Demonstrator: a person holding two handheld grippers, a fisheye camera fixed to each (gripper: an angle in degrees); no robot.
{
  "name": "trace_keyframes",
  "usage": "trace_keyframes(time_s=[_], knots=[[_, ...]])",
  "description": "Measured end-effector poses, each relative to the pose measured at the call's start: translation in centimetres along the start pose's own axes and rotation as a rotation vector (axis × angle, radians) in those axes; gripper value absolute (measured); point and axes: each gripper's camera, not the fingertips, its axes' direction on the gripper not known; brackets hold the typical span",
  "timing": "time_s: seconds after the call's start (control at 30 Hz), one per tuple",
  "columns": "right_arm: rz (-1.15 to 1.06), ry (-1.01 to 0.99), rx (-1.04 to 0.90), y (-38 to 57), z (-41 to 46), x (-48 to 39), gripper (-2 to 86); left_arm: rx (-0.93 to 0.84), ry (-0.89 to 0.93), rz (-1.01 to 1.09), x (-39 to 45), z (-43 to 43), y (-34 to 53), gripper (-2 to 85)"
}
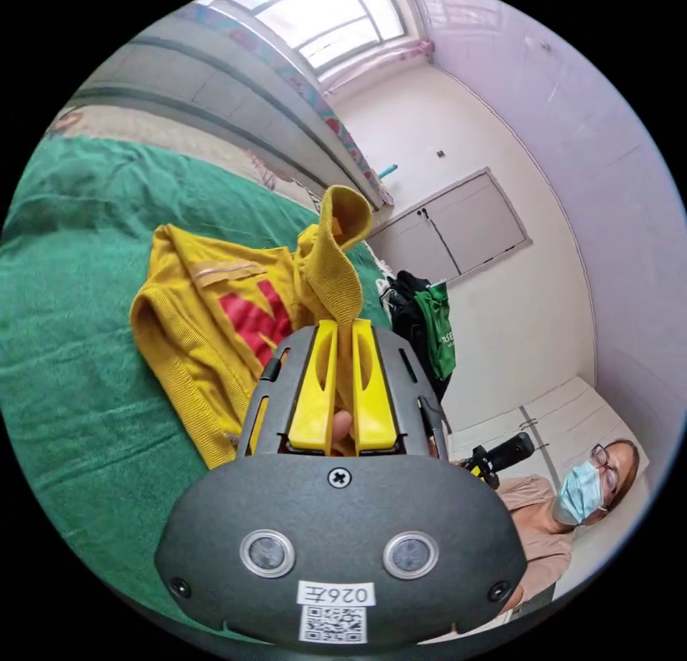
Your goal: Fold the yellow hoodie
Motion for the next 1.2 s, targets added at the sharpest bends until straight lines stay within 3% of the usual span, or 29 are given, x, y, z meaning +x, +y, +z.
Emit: trace_keyframes(time_s=[0.17,0.33,0.4,0.53,0.6,0.7,0.8,0.83,0.87,0.93,1.07,1.13,1.2], knots=[[-0.020,0.023,-0.178,-1.5,12.5,-1.9,-1.4,0.062,0.077,-0.143,-10.2,-0.1,5.6,4.8],[-0.038,0.071,-0.214,-2.9,18.5,-2.9,0.2,0.132,0.080,-0.166,-13.4,-1.7,7.2,9.6],[-0.101,0.029,-0.256,-3.3,20.7,-3.5,3.2,0.188,0.003,-0.172,-13.2,-3.4,8.0,9.6],[-0.141,-0.265,-0.358,-4.0,22.6,-3.1,9.4,0.225,-0.199,-0.036,-8.9,-4.7,9.7,3.9],[-0.111,-0.287,-0.321,-3.5,20.9,-1.1,8.9,0.169,-0.178,0.073,-6.8,-3.1,10.3,0.4],[0.030,-0.115,-0.204,-1.3,17.1,5.3,6.1,-0.030,-0.067,0.165,-5.6,1.9,11.7,-0.7],[0.152,0.109,-0.252,1.7,17.2,12.9,1.8,-0.317,-0.242,0.110,-7.8,7.3,13.5,-0.9],[0.167,0.124,-0.377,3.1,18.9,15.3,0.2,-0.399,-0.326,0.075,-9.0,8.5,14.3,-0.9],[0.166,0.085,-0.507,4.4,20.5,17.0,-0.3,-0.373,-0.291,0.060,-9.5,8.3,14.8,-1.0],[0.165,0.046,-0.555,6.0,20.9,18.3,-0.7,-0.307,-0.207,0.064,-9.0,7.3,15.3,-1.0],[0.229,0.047,-0.356,5.9,18.6,21.0,-0.9,-0.170,-0.167,0.211,-5.2,7.6,16.7,-1.0],[0.259,0.062,-0.253,5.1,18.4,22.7,-0.9,-0.257,-0.188,0.245,-5.0,10.0,17.0,-1.0],[0.220,0.116,-0.354,5.0,21.1,24.1,-0.9,-0.489,-0.275,0.238,-6.2,13.9,17.7,-1.0]])
